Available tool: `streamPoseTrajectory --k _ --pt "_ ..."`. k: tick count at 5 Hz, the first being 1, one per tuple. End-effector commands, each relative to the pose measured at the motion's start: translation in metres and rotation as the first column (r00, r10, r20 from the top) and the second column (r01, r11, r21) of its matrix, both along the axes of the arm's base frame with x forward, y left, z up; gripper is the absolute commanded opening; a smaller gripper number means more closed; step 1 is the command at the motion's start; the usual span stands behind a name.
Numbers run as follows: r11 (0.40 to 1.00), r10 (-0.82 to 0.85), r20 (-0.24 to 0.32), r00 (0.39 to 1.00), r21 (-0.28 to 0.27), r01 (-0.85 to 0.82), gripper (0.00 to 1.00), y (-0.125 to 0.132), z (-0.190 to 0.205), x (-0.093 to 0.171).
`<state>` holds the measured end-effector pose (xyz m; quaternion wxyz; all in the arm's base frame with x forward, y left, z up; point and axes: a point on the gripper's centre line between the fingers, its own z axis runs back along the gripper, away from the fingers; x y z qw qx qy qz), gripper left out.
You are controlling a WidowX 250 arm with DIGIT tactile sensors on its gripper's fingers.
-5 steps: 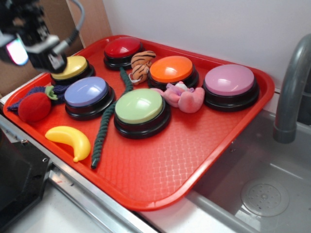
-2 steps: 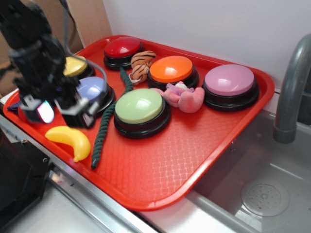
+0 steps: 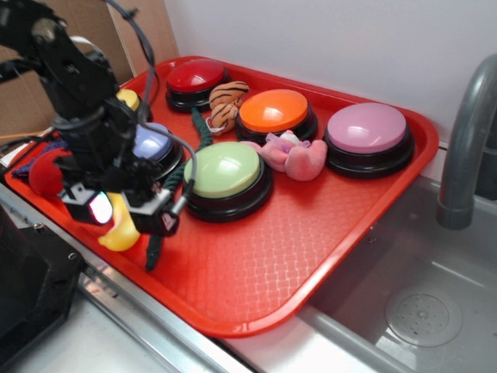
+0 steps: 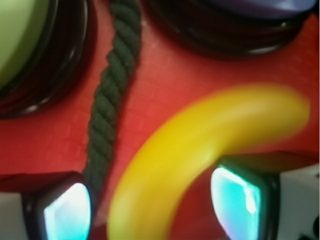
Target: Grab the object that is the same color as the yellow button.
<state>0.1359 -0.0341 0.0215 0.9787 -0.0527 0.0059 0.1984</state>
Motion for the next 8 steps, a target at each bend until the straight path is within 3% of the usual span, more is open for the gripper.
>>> streamPoseTrajectory --k 1,2,3,4,5,6,7,8 --pt "1.0 0.024 0.012 1.0 0.003 -0.025 0.81 -0.006 -0.009 0.003" --pt "0.999 0.032 0.024 0.999 0.011 -0.032 0.0 -0.005 -0.005 0.002" --pt "0.999 0.036 0.038 0.999 0.021 -0.037 0.0 -0.002 0.006 0.005" --pt "0.999 0.005 0.091 0.996 0.05 -0.01 0.0 0.002 0.041 0.017" --pt "0.987 -0.108 0.096 0.989 0.128 0.096 0.0 0.002 0.082 0.033" --pt "0.941 -0.316 0.059 0.947 0.148 0.305 0.0 0.001 0.12 0.054" --pt "0.914 -0.385 0.059 0.921 0.161 0.372 0.0 0.001 0.154 0.073" --pt "0.921 -0.379 0.079 0.922 0.127 0.368 0.0 0.002 0.16 0.078"
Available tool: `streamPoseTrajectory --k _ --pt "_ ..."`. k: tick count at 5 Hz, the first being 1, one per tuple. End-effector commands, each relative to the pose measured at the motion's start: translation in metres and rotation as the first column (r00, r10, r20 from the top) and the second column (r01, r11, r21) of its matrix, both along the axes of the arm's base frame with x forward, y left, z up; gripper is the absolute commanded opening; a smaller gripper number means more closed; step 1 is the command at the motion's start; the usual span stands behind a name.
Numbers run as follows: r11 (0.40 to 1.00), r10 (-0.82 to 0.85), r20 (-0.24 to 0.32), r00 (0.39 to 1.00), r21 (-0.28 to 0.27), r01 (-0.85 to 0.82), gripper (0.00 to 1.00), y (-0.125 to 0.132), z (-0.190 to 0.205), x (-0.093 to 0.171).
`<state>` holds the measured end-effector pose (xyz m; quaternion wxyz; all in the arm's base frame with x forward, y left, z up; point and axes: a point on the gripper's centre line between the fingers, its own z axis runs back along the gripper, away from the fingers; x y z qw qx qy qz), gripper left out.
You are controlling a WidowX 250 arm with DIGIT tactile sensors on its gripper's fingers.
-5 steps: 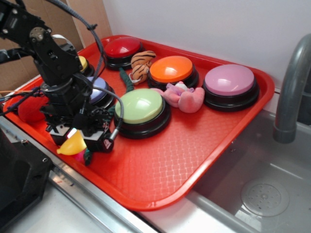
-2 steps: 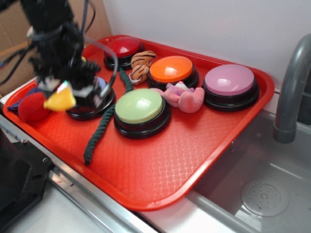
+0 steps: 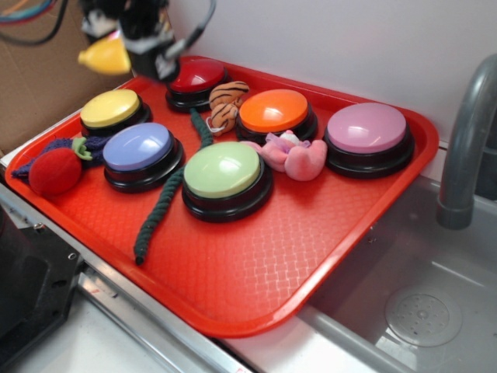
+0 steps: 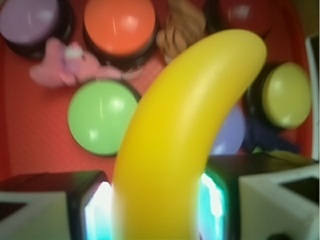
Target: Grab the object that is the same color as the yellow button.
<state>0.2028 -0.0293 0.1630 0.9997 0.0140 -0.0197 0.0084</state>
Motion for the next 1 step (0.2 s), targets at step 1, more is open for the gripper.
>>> streamPoseTrajectory --k 1 --pt "0.999 -0.007 0.051 0.999 -0.041 0.009 1.0 -0.0026 0.0184 0.0115"
